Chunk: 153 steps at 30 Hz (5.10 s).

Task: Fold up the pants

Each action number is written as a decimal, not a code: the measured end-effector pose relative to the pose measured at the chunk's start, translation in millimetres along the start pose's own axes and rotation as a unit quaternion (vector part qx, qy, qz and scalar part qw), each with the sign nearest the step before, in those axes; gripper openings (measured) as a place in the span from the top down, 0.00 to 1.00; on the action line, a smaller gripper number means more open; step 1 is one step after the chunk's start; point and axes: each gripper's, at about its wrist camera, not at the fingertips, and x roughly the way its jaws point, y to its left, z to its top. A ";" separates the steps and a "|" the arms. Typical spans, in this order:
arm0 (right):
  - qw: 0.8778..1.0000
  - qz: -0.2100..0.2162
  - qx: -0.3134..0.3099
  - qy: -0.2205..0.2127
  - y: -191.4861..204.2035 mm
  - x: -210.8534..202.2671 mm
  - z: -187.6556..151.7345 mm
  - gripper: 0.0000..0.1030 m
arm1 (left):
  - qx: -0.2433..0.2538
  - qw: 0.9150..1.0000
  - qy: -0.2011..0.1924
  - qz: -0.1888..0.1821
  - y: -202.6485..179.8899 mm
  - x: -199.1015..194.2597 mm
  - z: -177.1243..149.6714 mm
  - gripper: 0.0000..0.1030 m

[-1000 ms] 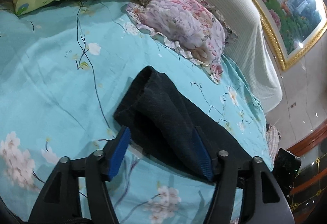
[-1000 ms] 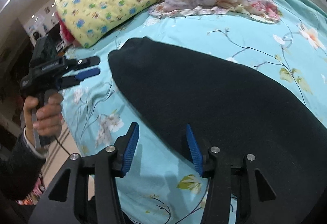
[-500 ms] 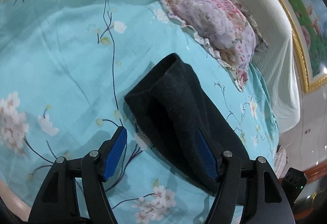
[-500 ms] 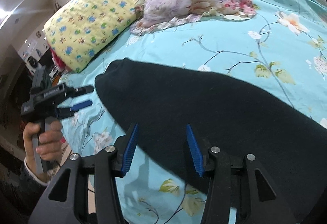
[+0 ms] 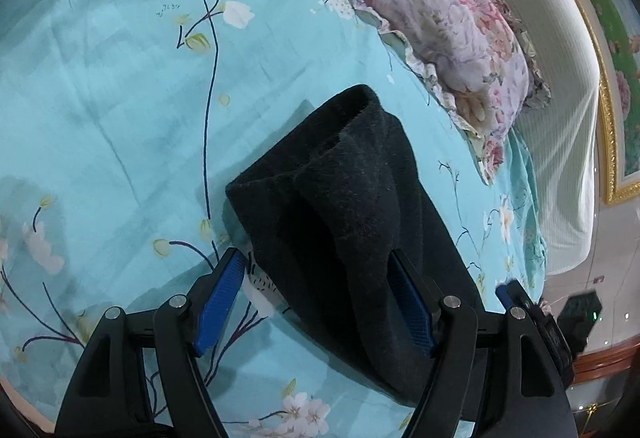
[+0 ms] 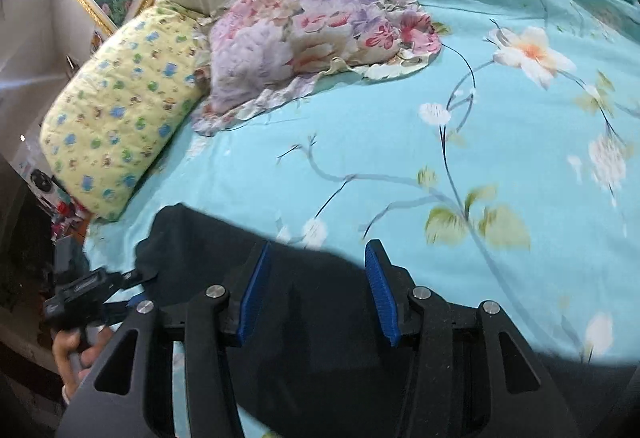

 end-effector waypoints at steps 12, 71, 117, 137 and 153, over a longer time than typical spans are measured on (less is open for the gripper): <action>0.981 -0.044 -0.149 0.118 29.7 68.0 -15.5 0.52 | 0.046 0.999 -0.017 0.022 -10.3 10.3 -2.2 0.37; 0.996 -0.077 0.019 -0.039 -13.4 -76.1 -95.7 0.56 | 0.218 0.971 -0.069 -0.065 -79.4 -45.0 -57.6 0.31; 0.899 -0.105 0.366 -0.218 -203.6 -231.8 -216.2 0.51 | 0.456 0.873 0.135 -0.112 -320.9 93.3 -216.8 0.23; 0.896 -0.091 0.349 -0.259 -229.9 -245.9 -226.7 0.89 | 0.669 0.671 0.289 -0.136 -467.7 193.6 -359.4 0.23; 0.906 -0.079 0.332 -0.250 -227.6 -245.3 -229.0 0.89 | 0.707 0.602 0.328 -0.172 -474.3 198.5 -402.3 0.83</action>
